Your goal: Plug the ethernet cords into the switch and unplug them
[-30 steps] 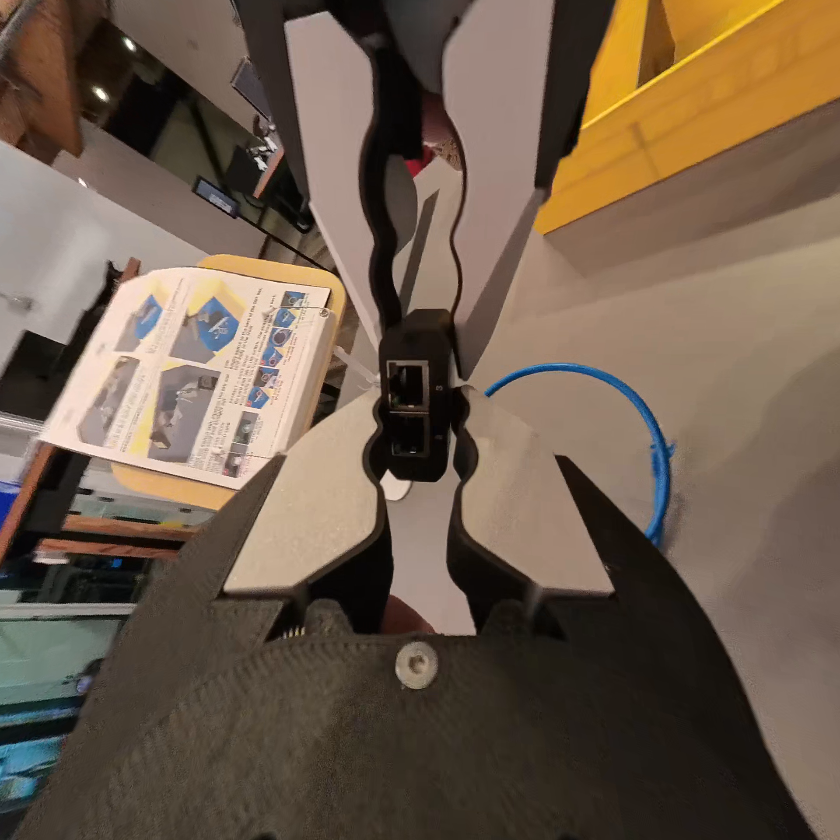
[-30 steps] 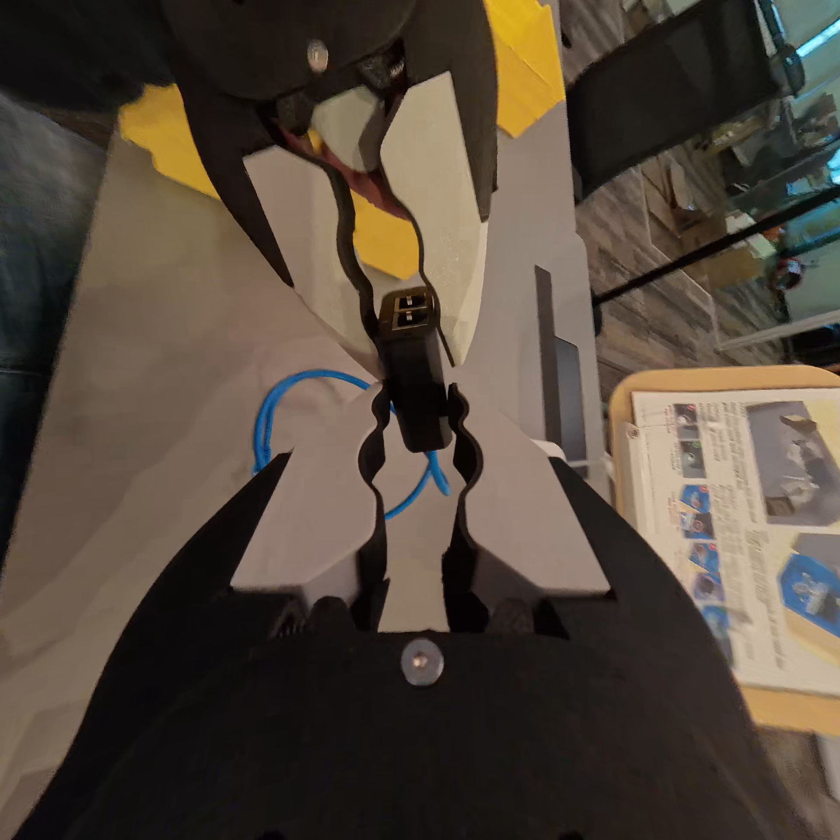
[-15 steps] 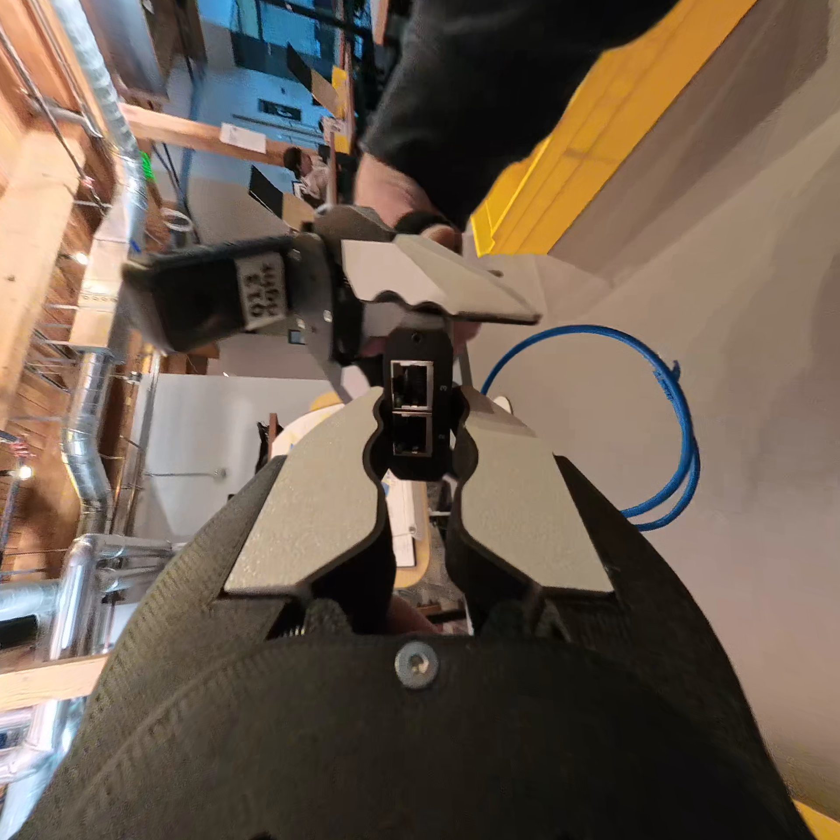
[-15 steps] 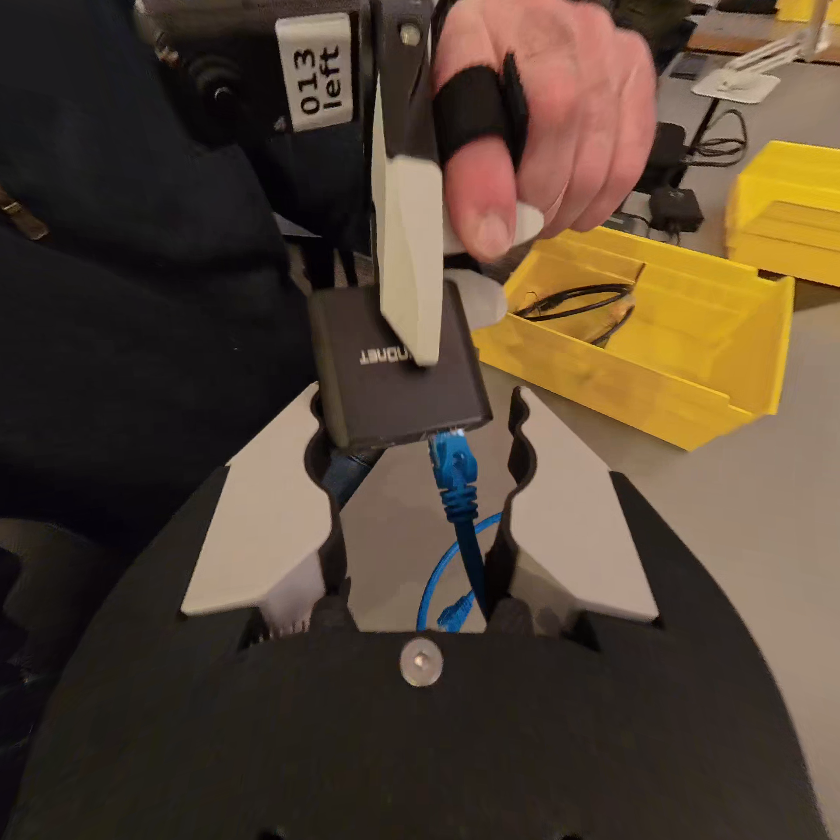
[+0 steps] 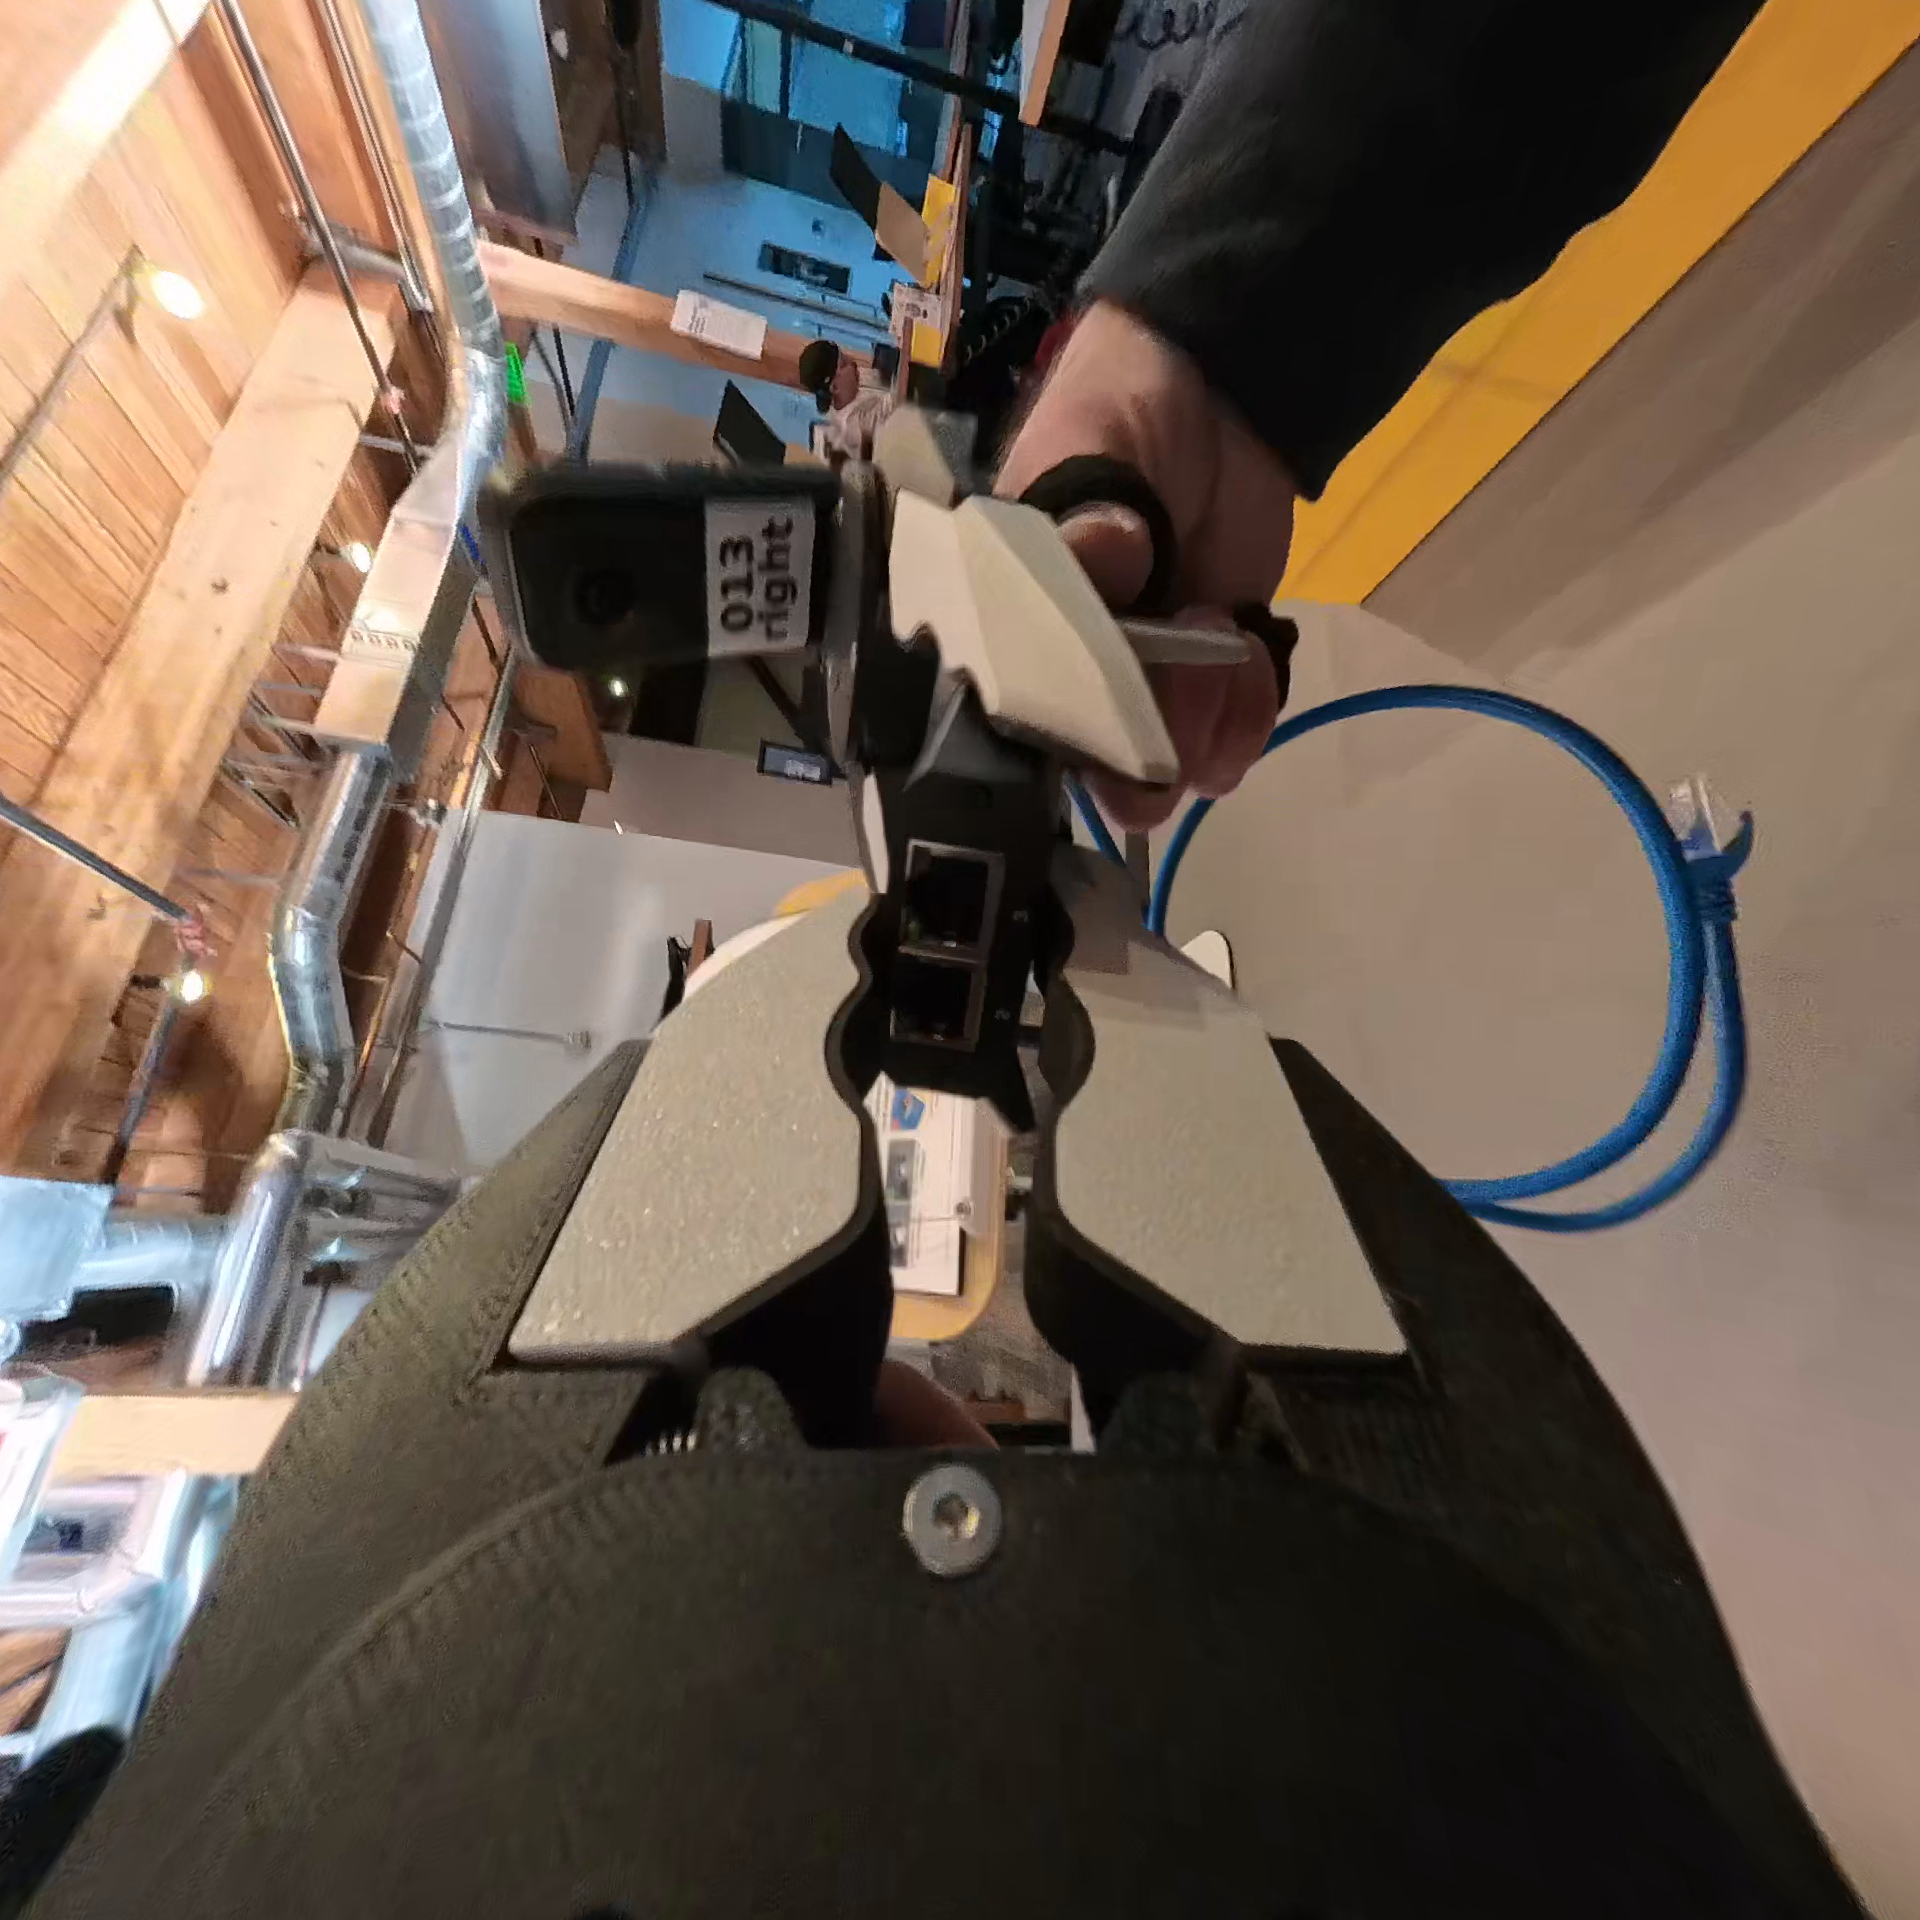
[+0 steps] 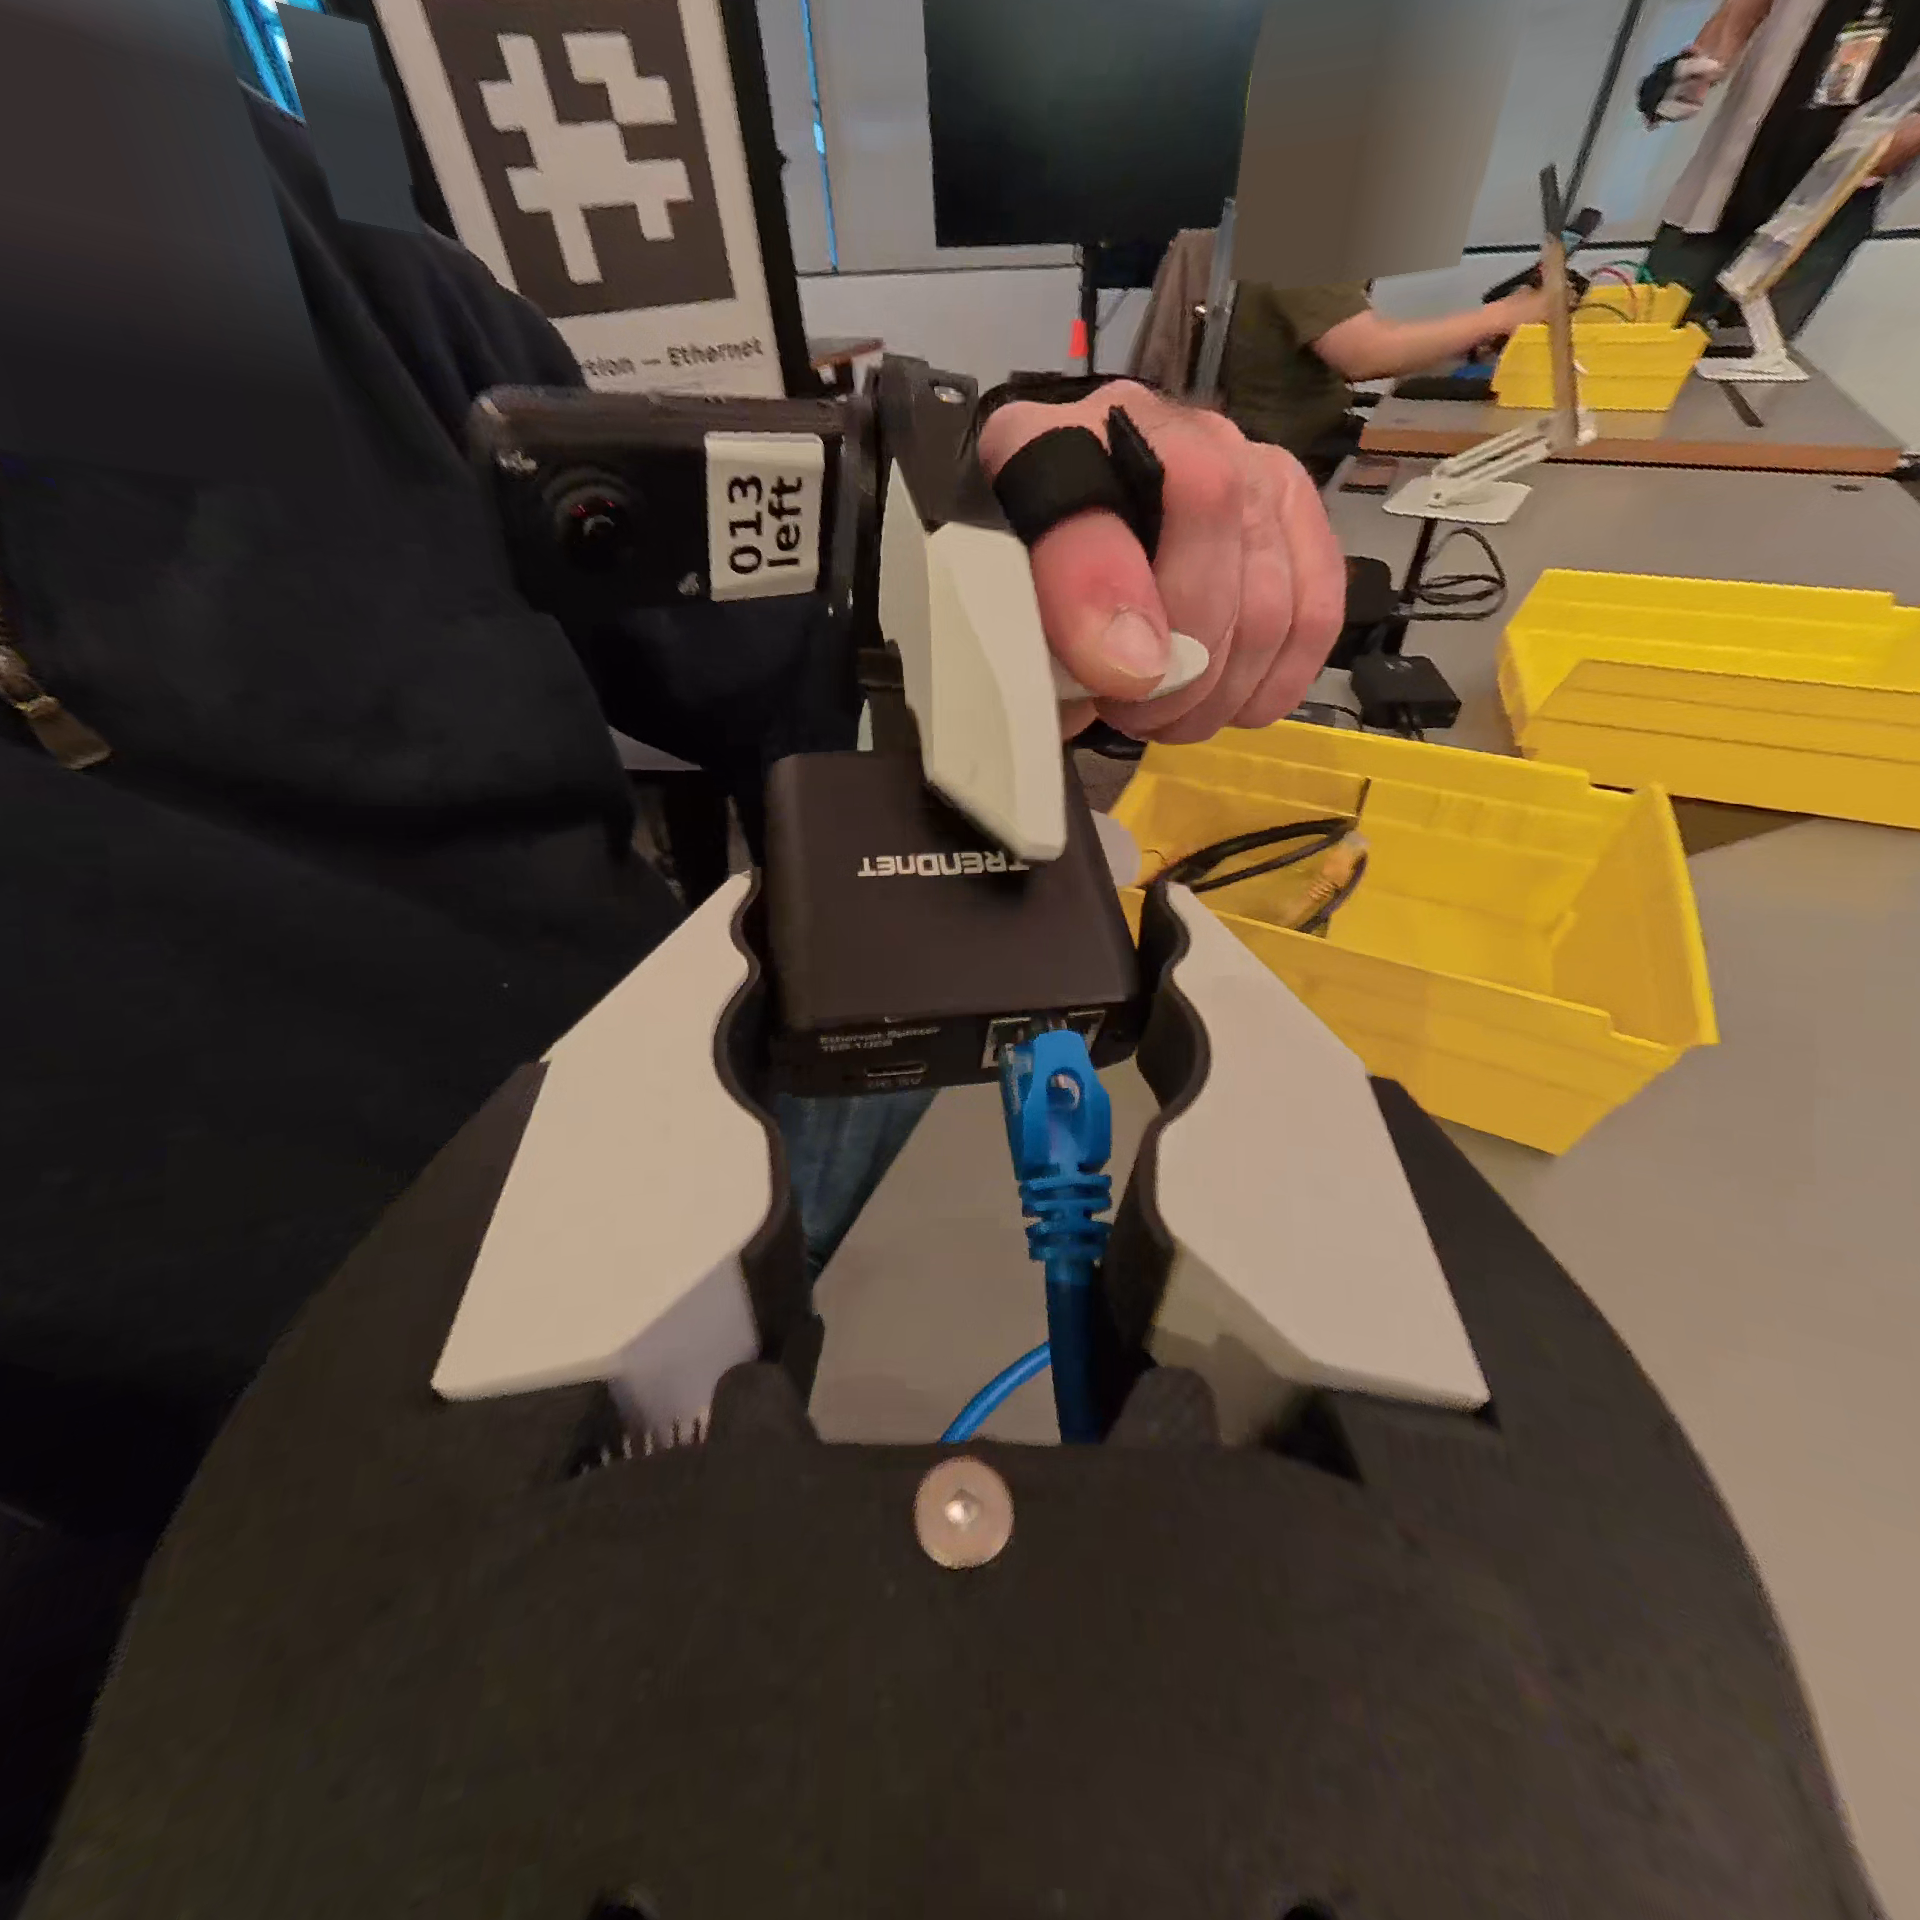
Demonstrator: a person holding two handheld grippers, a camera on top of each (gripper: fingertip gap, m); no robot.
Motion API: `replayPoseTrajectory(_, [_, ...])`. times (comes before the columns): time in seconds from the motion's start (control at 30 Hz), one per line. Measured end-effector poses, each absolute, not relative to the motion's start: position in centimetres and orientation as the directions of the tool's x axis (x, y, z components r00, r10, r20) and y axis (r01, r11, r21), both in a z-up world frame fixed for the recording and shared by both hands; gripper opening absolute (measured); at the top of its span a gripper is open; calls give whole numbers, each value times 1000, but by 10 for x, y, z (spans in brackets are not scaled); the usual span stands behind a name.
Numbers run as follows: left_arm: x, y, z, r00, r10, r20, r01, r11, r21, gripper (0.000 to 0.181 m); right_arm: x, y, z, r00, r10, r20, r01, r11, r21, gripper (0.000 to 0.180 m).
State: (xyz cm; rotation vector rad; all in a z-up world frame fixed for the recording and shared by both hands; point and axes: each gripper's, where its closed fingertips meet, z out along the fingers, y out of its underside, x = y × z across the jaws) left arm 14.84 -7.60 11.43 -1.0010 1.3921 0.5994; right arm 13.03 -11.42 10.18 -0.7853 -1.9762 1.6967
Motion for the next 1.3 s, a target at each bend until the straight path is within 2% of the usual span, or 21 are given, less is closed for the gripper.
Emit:
replayPoseTrajectory(0.1, [131, -73, 120, 191, -215, -958, -856, 442, -270, 39, 127, -104, 98, -699, 714, -35, 164, 113, -980, 70])
replayPoseTrajectory(0.23, [80, -80, 132, 338, -266, -903, -860, 302, -411, 41, 127, -80, 90, -602, 798, -25, 193, 115, -974, 70])
replayPoseTrajectory(0.37, [11, -99, 153, 481, -222, -848, -842, 154, -518, 35, 125, -65, 82, -539, 842, -17, 195, 106, -975, 70])
replayPoseTrajectory(0.53, [-60, -127, 134, 595, -228, -770, -801, -89, -593, 36, 124, -55, 61, -484, 875, -17, 248, 119, -961, 70])
replayPoseTrajectory(0.67, [-107, -149, 90, 638, -255, -727, -764, -329, -555, 35, 125, -48, 48, -447, 894, -26, 283, 114, -952, 70])
replayPoseTrajectory(0.83, [-154, -174, 21, 749, -232, -621, -610, -606, -510, 36, 126, -46, 33, -429, 902, -50, 309, 94, -946, 70])
replayPoseTrajectory(0.97, [-146, -185, -13, 852, -186, -489, -477, -660, -580, 38, 125, -48, 27, -431, 900, -59, 315, 89, -945, 70])
replayPoseTrajectory(1.1, [-136, -178, -14, 903, -68, -423, -369, -624, -688, 38, 124, -48, 26, -434, 898, -67, 309, 78, -948, 70])
replayPoseTrajectory(1.2, [-141, -166, -19, 917, -46, -397, -330, -649, -686, 38, 122, -49, 24, -441, 894, -73, 304, 73, -950, 70])
replayPoseTrajectory(1.3, [-155, -157, -49, 963, -47, -267, -214, -735, -644, 46, 121, -53, 24, -453, 888, -72, 301, 77, -951, 70])
